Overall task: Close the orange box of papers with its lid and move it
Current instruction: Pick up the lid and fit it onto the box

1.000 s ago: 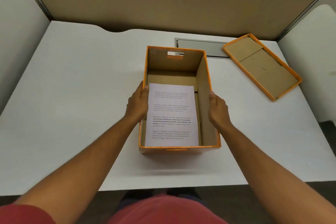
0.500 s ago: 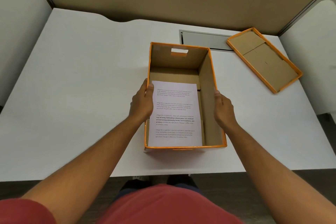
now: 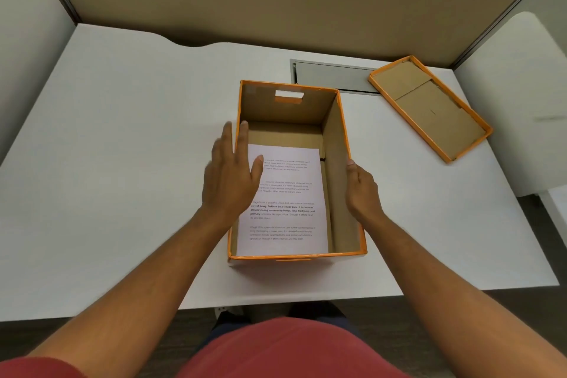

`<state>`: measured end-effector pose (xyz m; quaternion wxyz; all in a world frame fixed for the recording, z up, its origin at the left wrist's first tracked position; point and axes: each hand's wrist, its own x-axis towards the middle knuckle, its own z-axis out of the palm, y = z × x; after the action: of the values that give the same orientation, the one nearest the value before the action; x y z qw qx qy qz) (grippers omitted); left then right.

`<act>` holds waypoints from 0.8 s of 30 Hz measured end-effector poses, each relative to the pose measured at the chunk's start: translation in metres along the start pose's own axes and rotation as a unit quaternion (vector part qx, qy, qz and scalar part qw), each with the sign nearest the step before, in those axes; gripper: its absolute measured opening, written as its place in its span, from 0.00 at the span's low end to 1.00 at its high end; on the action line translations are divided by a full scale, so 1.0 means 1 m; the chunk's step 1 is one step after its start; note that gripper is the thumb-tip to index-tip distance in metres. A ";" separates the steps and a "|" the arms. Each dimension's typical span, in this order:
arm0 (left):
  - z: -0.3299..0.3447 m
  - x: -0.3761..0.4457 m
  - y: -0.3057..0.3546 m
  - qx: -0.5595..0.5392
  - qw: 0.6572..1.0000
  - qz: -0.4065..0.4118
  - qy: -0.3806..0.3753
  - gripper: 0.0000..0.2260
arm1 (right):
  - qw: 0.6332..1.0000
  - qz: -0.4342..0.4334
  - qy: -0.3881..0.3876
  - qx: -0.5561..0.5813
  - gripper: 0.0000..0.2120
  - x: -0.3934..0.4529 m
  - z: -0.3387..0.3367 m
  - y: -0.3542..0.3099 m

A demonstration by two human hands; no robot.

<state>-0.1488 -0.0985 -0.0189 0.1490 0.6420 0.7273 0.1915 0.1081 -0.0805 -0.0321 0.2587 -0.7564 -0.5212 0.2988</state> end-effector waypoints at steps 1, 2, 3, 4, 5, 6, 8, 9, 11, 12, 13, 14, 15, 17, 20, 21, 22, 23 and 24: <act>-0.001 0.000 0.004 0.047 0.998 0.036 0.003 0.33 | 1.000 0.001 -0.003 0.007 0.23 0.000 -0.001 0.001; -0.001 0.000 0.009 0.082 0.995 0.064 0.004 0.32 | 1.000 0.003 -0.010 0.018 0.23 0.000 -0.002 0.001; -0.001 0.001 0.016 0.102 0.991 0.081 0.007 0.30 | 0.999 0.009 -0.019 0.033 0.24 0.001 -0.002 0.002; 0.000 0.002 0.025 0.107 0.990 0.092 0.011 0.29 | 0.998 0.023 -0.031 0.048 0.25 0.003 -0.002 0.002; 0.001 0.004 0.037 0.105 0.989 0.100 0.014 0.28 | 0.996 0.045 -0.048 0.068 0.26 0.005 -0.002 0.002; 0.005 0.006 0.053 0.103 0.989 0.109 0.015 0.28 | 0.991 0.069 -0.069 0.094 0.26 0.009 -0.004 0.003; 0.017 0.014 0.088 0.092 0.987 0.131 0.005 0.28 | 0.973 0.120 -0.122 0.153 0.27 0.020 -0.011 0.007; 0.024 0.018 0.107 0.083 0.986 0.142 -0.009 0.28 | 0.964 0.138 -0.142 0.178 0.27 0.028 -0.019 0.011; 0.042 0.025 0.144 0.068 0.983 0.165 -0.038 0.27 | 0.965 0.124 -0.142 0.181 0.27 0.050 -0.042 0.026; 0.051 0.027 0.160 0.067 0.981 0.178 -0.049 0.27 | 0.974 0.095 -0.129 0.162 0.27 0.065 -0.056 0.036; 0.062 0.028 0.177 0.071 0.977 0.190 -0.061 0.27 | 0.982 0.067 -0.112 0.135 0.26 0.084 -0.072 0.048; 0.073 0.028 0.192 0.077 0.974 0.202 -0.074 0.27 | 0.989 0.045 -0.096 0.102 0.25 0.105 -0.088 0.062; 0.083 0.027 0.204 0.081 0.970 0.209 -0.089 0.28 | 0.994 0.026 -0.082 0.062 0.24 0.126 -0.102 0.076; 0.103 0.027 0.229 0.089 0.965 0.217 -0.115 0.28 | 0.998 0.000 -0.054 -0.034 0.26 0.173 -0.131 0.105; 0.131 0.025 0.256 0.097 0.960 0.216 -0.149 0.28 | 0.981 -0.024 -0.036 -0.187 0.31 0.232 -0.162 0.146; 0.139 0.024 0.262 0.101 0.958 0.214 -0.160 0.28 | 0.971 -0.026 -0.044 -0.234 0.32 0.245 -0.168 0.158; 0.147 0.023 0.267 0.105 0.956 0.213 -0.171 0.28 | 0.960 -0.026 -0.063 -0.273 0.33 0.254 -0.173 0.169; 0.154 0.023 0.272 0.108 0.954 0.210 -0.183 0.28 | 0.950 -0.027 -0.085 -0.299 0.33 0.258 -0.175 0.178; 0.160 0.023 0.275 0.111 0.953 0.204 -0.195 0.28 | 0.943 -0.032 -0.102 -0.314 0.33 0.258 -0.174 0.187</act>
<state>0.1634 -0.0338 -0.0304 0.1732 0.8142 0.5541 0.0074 0.4242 0.0887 -0.0909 -0.0376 -0.7475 -0.6363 0.1869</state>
